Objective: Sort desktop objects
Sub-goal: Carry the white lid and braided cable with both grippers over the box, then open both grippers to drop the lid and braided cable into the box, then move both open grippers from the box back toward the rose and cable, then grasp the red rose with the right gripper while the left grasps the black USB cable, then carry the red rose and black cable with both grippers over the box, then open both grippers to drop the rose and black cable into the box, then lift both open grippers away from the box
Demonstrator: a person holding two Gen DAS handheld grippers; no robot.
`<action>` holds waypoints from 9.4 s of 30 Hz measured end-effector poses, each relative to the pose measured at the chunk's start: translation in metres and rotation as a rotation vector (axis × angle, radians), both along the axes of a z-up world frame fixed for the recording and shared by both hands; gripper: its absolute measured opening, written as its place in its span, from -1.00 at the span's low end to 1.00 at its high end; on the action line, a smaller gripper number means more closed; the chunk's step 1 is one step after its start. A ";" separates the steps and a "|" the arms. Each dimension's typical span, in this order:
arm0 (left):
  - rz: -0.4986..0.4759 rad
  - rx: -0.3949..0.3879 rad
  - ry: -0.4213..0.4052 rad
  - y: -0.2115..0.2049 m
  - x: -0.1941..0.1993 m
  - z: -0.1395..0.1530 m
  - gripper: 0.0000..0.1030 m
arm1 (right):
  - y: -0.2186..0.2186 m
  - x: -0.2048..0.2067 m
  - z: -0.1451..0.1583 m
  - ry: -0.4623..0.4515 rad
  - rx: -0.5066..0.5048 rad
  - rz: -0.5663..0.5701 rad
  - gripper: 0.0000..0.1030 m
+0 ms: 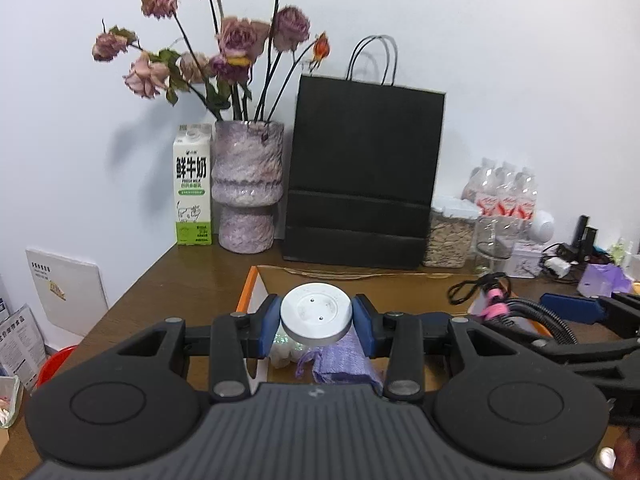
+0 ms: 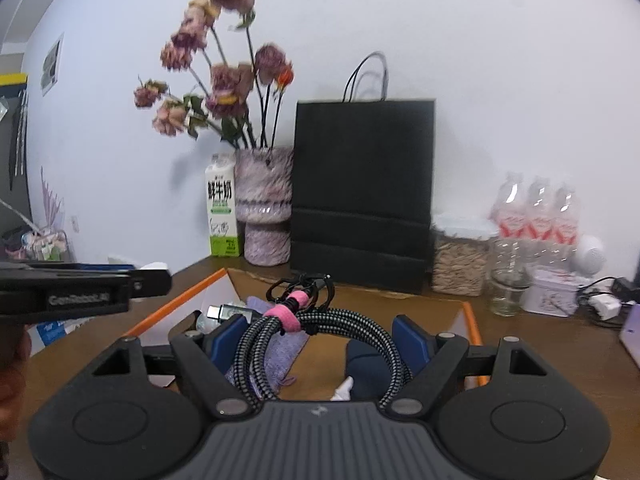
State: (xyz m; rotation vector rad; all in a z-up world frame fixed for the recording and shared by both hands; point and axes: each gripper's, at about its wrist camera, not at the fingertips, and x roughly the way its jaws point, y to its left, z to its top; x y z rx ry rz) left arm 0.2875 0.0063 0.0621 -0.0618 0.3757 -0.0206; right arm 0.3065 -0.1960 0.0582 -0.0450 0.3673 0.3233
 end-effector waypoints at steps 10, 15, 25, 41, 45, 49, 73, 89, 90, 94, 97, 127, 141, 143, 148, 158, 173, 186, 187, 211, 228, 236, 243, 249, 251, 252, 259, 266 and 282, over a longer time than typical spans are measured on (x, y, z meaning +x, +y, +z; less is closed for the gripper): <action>0.064 0.042 0.085 0.002 0.030 -0.035 -0.22 | 0.020 0.043 -0.037 0.085 -0.043 0.032 0.53; 0.062 0.066 0.110 -0.002 0.033 -0.044 -0.22 | 0.022 0.043 -0.043 0.102 -0.054 0.041 0.05; 0.046 0.085 0.126 -0.006 0.033 -0.050 -0.19 | 0.017 0.049 -0.048 0.164 -0.032 0.042 0.02; 0.100 0.078 0.017 -0.003 0.016 -0.030 1.00 | 0.005 0.040 -0.025 0.126 -0.001 0.016 1.00; 0.107 0.074 0.016 -0.002 0.015 -0.029 1.00 | 0.007 0.037 -0.024 0.121 -0.007 0.019 1.00; 0.106 0.072 0.014 -0.001 0.014 -0.028 1.00 | 0.008 0.036 -0.023 0.117 -0.012 0.020 1.00; 0.090 0.057 -0.042 0.001 -0.022 0.000 1.00 | -0.005 0.001 0.007 0.051 -0.016 0.001 1.00; 0.082 0.060 -0.041 0.012 -0.080 0.008 1.00 | -0.044 -0.068 0.009 0.051 -0.044 -0.038 1.00; 0.081 0.064 -0.037 0.013 -0.083 0.008 1.00 | -0.047 -0.072 0.007 0.055 -0.047 -0.042 1.00; 0.073 0.070 -0.030 0.014 -0.096 0.006 1.00 | -0.061 -0.088 -0.002 0.073 -0.057 -0.058 1.00; 0.064 0.073 -0.019 0.014 -0.105 0.002 1.00 | -0.069 -0.098 -0.010 0.088 -0.066 -0.070 1.00; -0.180 0.097 0.247 -0.045 -0.170 -0.089 1.00 | -0.119 -0.159 -0.098 0.304 -0.091 -0.111 1.00; -0.208 0.057 0.264 -0.048 -0.161 -0.096 0.59 | -0.119 -0.158 -0.102 0.307 -0.083 -0.105 1.00; -0.200 0.045 0.267 -0.046 -0.161 -0.095 0.59 | -0.119 -0.158 -0.102 0.307 -0.082 -0.106 1.00; -0.196 0.003 0.246 -0.039 -0.165 -0.087 0.59 | -0.119 -0.158 -0.102 0.307 -0.083 -0.106 1.00; -0.240 0.051 0.263 -0.044 -0.164 -0.087 -0.44 | -0.120 -0.158 -0.103 0.307 -0.083 -0.106 1.00; -0.236 0.080 0.167 -0.033 -0.168 -0.072 -0.93 | -0.079 -0.159 -0.097 0.285 -0.061 -0.037 1.00; -0.195 0.074 0.110 -0.018 -0.157 -0.064 -0.94 | -0.008 -0.140 -0.075 0.203 -0.067 0.074 0.76; -0.194 0.072 0.106 -0.017 -0.156 -0.063 -0.94 | -0.004 -0.136 -0.076 0.213 -0.067 0.076 0.67; -0.211 0.049 -0.024 -0.016 -0.139 -0.024 -0.94 | -0.016 -0.124 -0.041 0.111 0.005 0.067 -0.37; -0.132 -0.032 -0.091 -0.027 -0.042 0.000 -0.94 | -0.034 -0.024 -0.013 0.020 0.083 -0.060 -0.37; -0.058 -0.037 -0.004 -0.017 -0.004 -0.027 -0.94 | -0.041 -0.002 -0.036 0.058 0.092 -0.085 -0.37; -0.044 -0.014 0.029 -0.017 0.001 -0.039 -0.94 | -0.040 0.003 -0.049 0.083 0.085 -0.094 -0.37; -0.038 0.010 0.038 -0.021 0.000 -0.044 -0.83 | -0.036 -0.002 -0.050 0.075 0.076 -0.091 0.10; -0.035 0.009 0.026 -0.020 -0.004 -0.042 -0.44 | -0.035 -0.006 -0.048 0.056 0.073 -0.089 0.47; -0.027 0.008 0.020 -0.019 -0.006 -0.040 0.14 | -0.035 -0.009 -0.047 0.047 0.069 -0.087 0.73; 0.010 -0.002 -0.062 -0.018 -0.021 -0.034 1.00 | -0.035 -0.018 -0.041 0.042 0.079 -0.088 1.00; 0.029 0.001 -0.053 -0.016 -0.022 -0.036 1.00 | -0.032 -0.023 -0.039 0.030 0.065 -0.086 1.00; 0.027 0.012 -0.048 -0.017 -0.022 -0.040 1.00 | -0.033 -0.024 -0.038 0.029 0.057 -0.096 1.00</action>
